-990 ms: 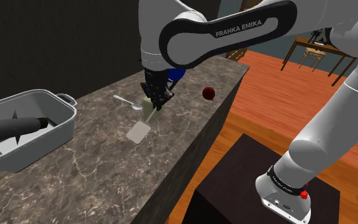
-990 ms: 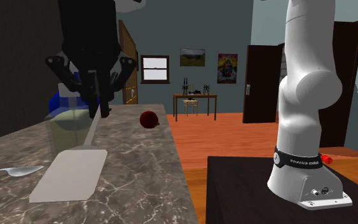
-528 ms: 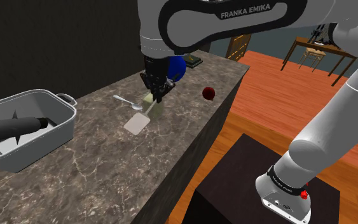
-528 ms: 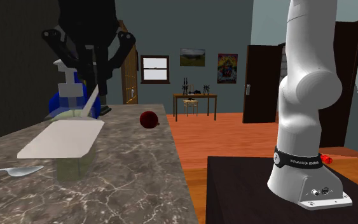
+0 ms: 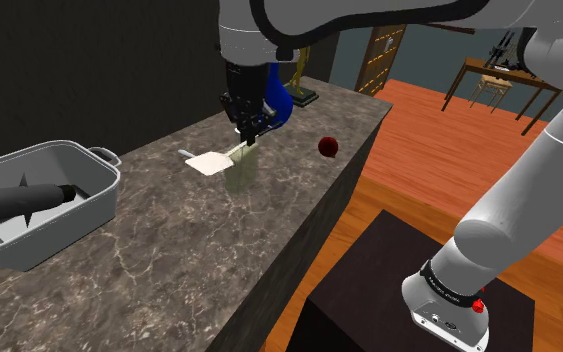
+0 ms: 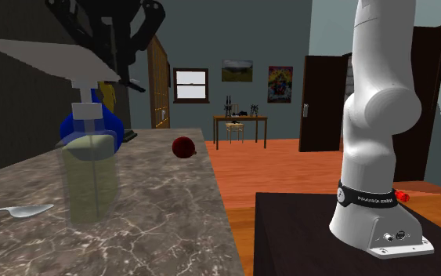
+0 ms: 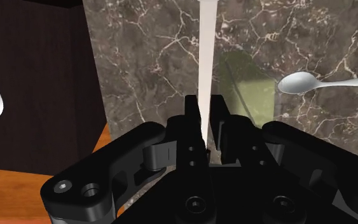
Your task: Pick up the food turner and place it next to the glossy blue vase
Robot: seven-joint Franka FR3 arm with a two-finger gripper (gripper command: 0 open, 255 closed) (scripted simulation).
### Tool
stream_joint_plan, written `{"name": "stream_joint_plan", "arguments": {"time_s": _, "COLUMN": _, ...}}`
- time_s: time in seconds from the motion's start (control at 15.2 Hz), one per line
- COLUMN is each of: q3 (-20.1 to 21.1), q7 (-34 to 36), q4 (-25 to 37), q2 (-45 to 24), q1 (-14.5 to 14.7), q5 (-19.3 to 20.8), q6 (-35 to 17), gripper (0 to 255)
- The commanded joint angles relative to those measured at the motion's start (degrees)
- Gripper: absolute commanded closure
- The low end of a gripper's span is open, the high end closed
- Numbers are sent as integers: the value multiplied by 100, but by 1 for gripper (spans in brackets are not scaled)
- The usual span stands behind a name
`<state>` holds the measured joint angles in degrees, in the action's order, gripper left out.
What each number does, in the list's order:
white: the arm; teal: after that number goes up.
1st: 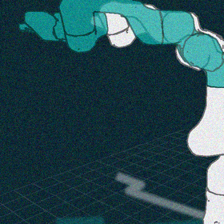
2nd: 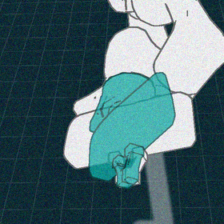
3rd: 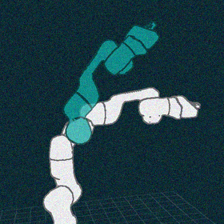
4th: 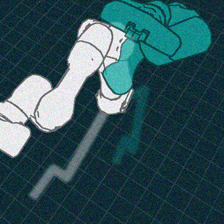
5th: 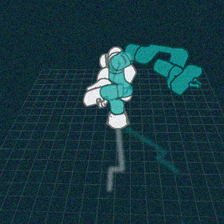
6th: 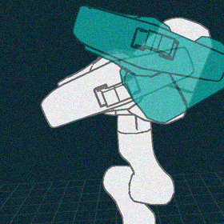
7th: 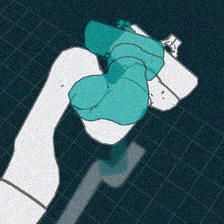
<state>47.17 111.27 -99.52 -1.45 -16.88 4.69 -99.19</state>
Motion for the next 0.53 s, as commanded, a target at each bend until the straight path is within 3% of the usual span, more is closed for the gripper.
{"name": "stream_joint_plan", "arguments": {"time_s": 0.0, "q3": 0, "q7": -13, "q4": 145, "q2": 10, "q1": 0, "q5": -10, "q6": 153, "gripper": 255}}
{"name": "stream_joint_plan", "arguments": {"time_s": 0.46, "q3": 28, "q7": 10, "q4": 776, "q2": -95, "q1": 38, "q5": 63, "q6": 716, "gripper": 255}}
